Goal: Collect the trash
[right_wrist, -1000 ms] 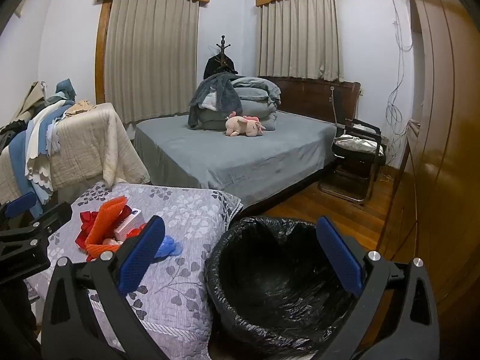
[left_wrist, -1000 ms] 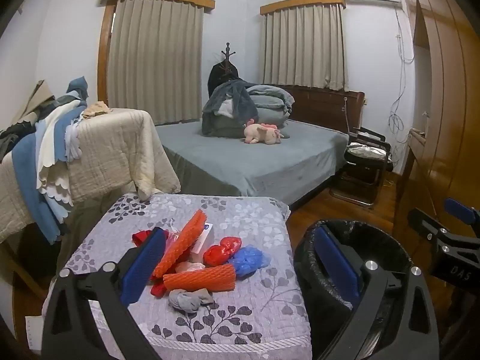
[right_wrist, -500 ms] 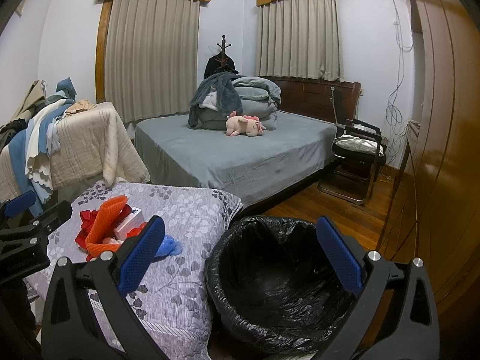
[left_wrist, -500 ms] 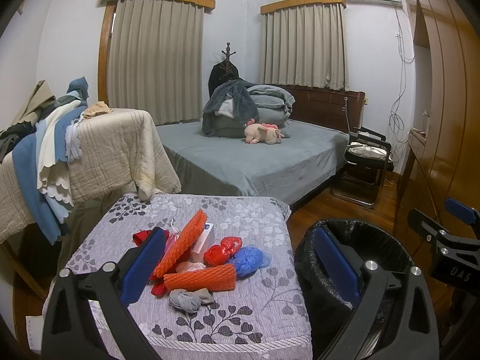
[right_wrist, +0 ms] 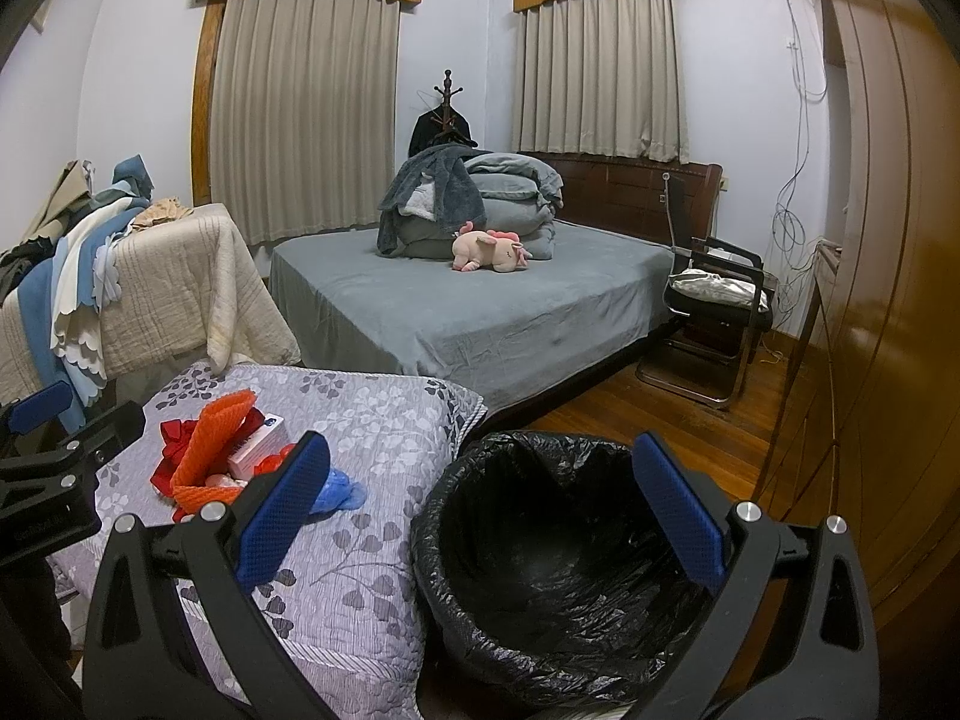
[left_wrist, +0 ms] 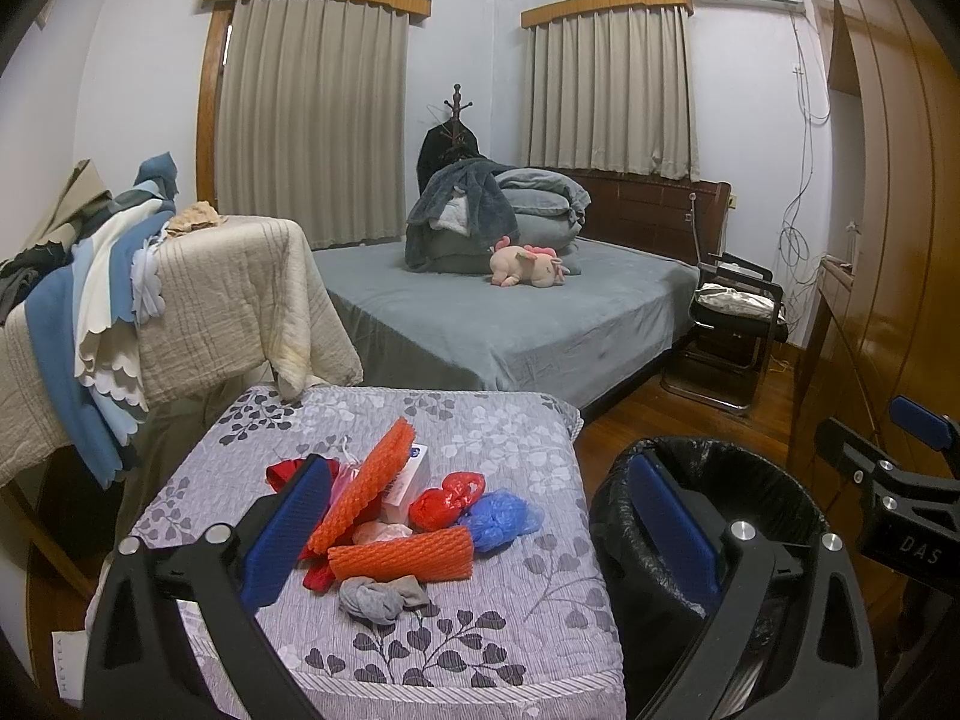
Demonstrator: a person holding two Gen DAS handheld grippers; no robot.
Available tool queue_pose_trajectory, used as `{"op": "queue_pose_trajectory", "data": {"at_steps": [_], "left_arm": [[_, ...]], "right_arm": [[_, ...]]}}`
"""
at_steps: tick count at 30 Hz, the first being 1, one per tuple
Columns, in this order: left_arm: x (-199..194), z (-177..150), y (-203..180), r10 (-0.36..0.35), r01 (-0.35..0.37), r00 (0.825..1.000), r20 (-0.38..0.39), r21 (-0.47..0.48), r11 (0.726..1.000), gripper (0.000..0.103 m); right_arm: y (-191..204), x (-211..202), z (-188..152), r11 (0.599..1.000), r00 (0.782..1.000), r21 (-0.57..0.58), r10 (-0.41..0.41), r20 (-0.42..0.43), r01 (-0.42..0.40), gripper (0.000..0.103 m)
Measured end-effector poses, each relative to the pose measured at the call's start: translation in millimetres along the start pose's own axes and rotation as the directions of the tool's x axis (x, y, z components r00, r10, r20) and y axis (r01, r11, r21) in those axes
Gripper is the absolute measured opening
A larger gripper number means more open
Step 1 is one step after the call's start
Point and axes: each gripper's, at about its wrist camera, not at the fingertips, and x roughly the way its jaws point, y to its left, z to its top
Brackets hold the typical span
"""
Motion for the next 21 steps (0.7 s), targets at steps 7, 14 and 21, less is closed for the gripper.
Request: {"op": "queue_pose_trajectory", "data": {"at_steps": [7, 14, 21], "left_arm": [[0.2, -0.1, -0.1, 0.000, 0.000, 1.000, -0.001, 0.000, 1.000, 0.097], [1.5, -2.1, 1.9, 0.000, 0.000, 1.000, -0.003, -0.001, 1.000, 0.097], [1.5, -2.1, 2.2, 0.000, 0.000, 1.000, -0.003, -0.001, 1.000, 0.097]], "right_arm": [[-0.1, 1.1, -1.2, 1.000, 1.000, 0.000, 0.000, -0.001, 0.000, 0.098], [-0.3, 2.6, -2.4, 1.000, 1.000, 0.001, 0.000, -0.001, 0.000, 0.098], [-0.3, 4.3, -3.8, 1.000, 1.000, 0.003, 0.001, -0.001, -0.001, 0.098]]}}
